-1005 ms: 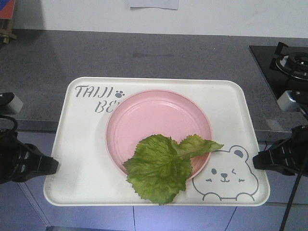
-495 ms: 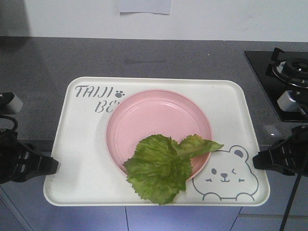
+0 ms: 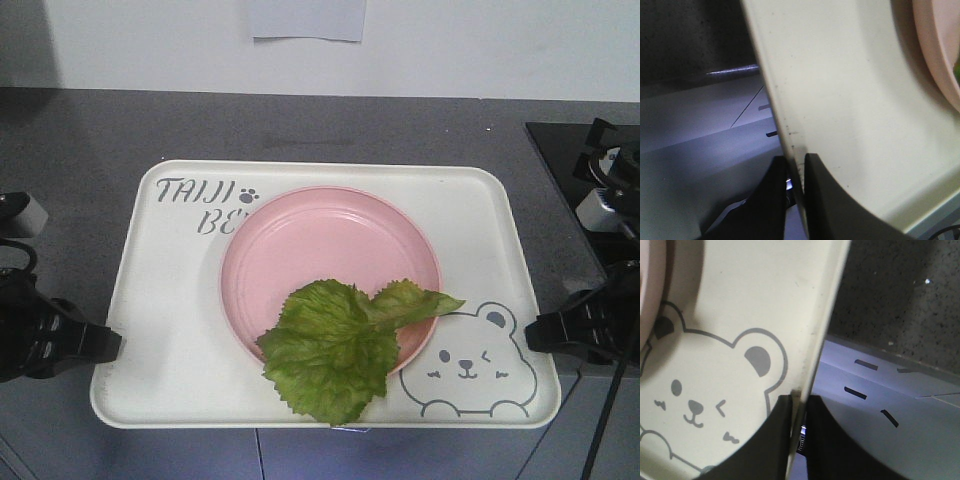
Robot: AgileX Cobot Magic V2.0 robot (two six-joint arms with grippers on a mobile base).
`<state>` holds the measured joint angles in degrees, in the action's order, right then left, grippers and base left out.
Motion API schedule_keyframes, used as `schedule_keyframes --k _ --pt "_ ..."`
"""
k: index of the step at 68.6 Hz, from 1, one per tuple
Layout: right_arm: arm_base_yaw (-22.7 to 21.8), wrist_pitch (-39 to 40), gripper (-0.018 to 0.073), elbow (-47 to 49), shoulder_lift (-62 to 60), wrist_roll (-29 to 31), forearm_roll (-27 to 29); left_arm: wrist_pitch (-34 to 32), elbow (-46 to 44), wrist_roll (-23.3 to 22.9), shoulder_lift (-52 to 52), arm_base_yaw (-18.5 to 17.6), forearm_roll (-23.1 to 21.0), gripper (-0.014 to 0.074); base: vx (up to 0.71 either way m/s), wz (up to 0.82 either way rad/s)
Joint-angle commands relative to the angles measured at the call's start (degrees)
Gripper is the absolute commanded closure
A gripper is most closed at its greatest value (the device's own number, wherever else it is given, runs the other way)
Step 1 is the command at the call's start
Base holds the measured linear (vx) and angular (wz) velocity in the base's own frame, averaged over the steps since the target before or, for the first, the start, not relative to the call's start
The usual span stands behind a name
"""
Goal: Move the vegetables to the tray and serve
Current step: 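Hold the tray level with both grippers while the base turns and drives, then lower the tray onto the new counter with both grippers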
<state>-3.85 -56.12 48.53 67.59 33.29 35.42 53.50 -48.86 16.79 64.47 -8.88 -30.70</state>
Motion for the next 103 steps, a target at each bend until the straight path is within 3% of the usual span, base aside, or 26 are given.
schedule_keyframes --k 1,103 --pt "0.4 -1.6 0.0565 1.5 -1.6 2.8 5.0 -1.2 -1.7 1.4 -1.4 -0.6 -5.2 0.0602 0.14 0.03" --pt "0.4 -1.6 0.0565 1.5 -1.6 2.8 5.0 -1.1 -1.7 1.4 -1.4 -0.6 -5.2 0.0602 0.11 0.00"
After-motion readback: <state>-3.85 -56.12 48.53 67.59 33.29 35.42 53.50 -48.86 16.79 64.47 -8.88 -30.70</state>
